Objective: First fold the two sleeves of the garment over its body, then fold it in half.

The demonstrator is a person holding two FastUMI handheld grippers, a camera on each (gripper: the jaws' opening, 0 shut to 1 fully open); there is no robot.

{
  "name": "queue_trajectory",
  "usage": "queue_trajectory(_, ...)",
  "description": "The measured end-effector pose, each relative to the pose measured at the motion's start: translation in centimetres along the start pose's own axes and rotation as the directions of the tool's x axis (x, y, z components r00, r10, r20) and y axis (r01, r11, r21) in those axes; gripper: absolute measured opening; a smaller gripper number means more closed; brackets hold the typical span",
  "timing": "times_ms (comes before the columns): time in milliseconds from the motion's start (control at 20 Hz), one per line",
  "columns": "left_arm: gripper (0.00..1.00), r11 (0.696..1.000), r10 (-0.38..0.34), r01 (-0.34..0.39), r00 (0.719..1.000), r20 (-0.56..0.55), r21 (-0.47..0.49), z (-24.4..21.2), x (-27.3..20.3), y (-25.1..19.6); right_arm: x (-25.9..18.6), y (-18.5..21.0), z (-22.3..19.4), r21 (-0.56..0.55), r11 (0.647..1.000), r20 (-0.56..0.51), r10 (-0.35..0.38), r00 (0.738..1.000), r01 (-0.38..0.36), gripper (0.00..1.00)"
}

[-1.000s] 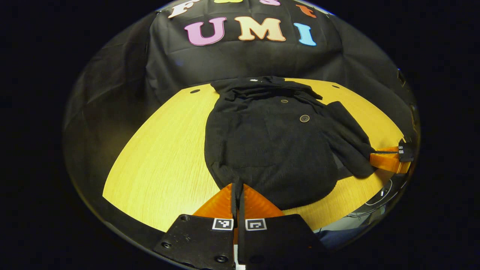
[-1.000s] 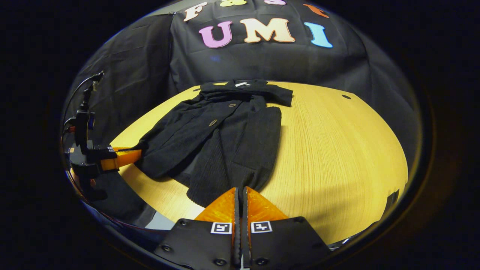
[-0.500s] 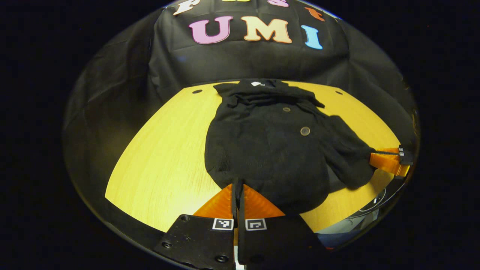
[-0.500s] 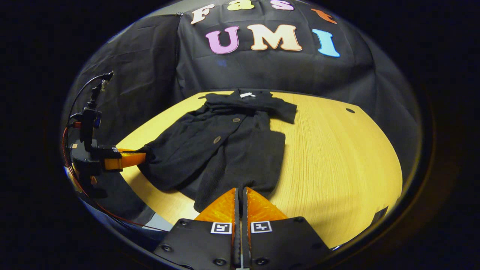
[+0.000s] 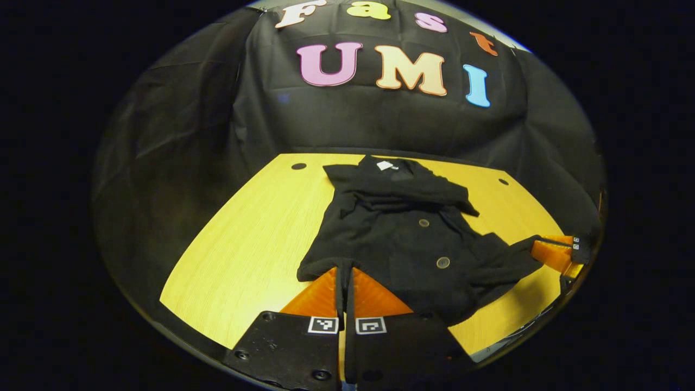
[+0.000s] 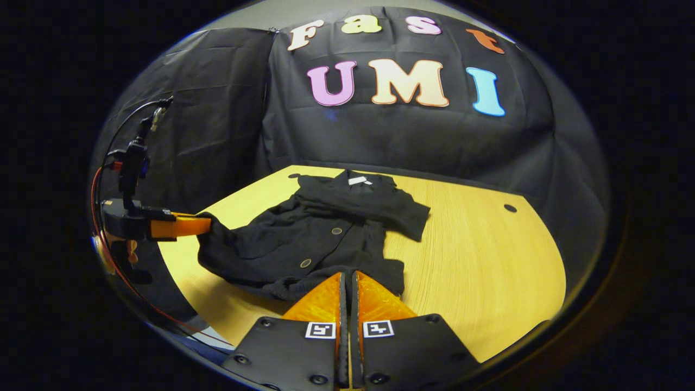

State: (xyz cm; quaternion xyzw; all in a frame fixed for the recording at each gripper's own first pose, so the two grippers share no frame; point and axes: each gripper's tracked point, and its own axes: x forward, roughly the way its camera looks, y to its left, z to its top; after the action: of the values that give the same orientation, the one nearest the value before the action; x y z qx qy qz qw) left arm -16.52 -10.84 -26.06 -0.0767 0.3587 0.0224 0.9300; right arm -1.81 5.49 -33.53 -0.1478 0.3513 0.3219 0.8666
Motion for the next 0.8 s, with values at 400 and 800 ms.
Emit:
queue_trajectory(400,0.0,0.996,-0.086,0.084,0.996,0.026,0.039,6.2,5.5,0.3,3.1,-2.0,6.5,0.019,0.995,0.037,-0.097,0.995,0.096,0.04)
queue_trajectory(800,0.0,0.992,-0.127,0.127,0.987,0.096,0.007,13.8,11.2,0.2,8.6,-4.6,15.6,-0.007,0.989,0.121,-0.143,0.982,0.144,0.04)
